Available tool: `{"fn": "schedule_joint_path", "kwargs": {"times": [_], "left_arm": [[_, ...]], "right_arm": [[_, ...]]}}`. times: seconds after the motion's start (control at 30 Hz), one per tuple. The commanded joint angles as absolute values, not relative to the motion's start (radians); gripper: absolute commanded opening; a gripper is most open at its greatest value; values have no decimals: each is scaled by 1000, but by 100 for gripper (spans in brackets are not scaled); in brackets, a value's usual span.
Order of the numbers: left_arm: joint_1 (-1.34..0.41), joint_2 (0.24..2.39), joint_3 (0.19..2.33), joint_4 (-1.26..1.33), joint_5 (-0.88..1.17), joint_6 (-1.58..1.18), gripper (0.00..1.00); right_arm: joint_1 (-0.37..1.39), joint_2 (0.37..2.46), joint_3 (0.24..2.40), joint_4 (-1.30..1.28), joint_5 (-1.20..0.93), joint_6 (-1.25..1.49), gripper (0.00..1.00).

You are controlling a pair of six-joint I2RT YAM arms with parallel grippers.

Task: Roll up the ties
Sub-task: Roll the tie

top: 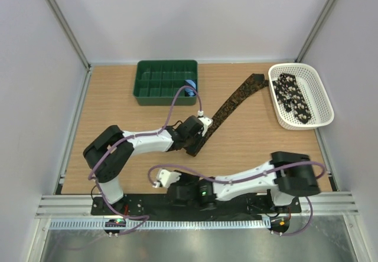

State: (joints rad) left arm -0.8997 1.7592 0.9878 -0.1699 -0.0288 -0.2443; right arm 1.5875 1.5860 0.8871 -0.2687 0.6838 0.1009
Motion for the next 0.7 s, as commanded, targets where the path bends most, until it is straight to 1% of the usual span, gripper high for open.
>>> {"fn": "schedule_joint_path", "kwargs": {"times": [0.0,0.03,0.07,0.3,0.4,0.47,0.5,0.67], "left_arm": [[-891,1809,976,-302,6,-225,34],[-890,1810,980,-307,24,-222,34],[-888,1812,982,-313,29,-222,34],[-888,1821,1006,-370,84,-227,32],[-890,1807,1008,-394,95,-239,32],[-890,1796,1015,-409,106,-242,32],[-890,1795,1022,-417,116,-247,32],[-890,1801,1058,-477,130,-255,32]], "right_arm": [[1615,1768,1063,-449,891,23,35],[1617,1819,1136,-486,906,17,36],[1617,1886,1164,-539,934,11,41],[1580,2058,1281,-655,1057,17,42],[1571,2083,1295,-658,1065,12,43],[1565,2091,1299,-640,1058,3,48],[1562,2100,1305,-638,1068,3,48],[1534,2102,1298,-615,1048,-35,49]]}}
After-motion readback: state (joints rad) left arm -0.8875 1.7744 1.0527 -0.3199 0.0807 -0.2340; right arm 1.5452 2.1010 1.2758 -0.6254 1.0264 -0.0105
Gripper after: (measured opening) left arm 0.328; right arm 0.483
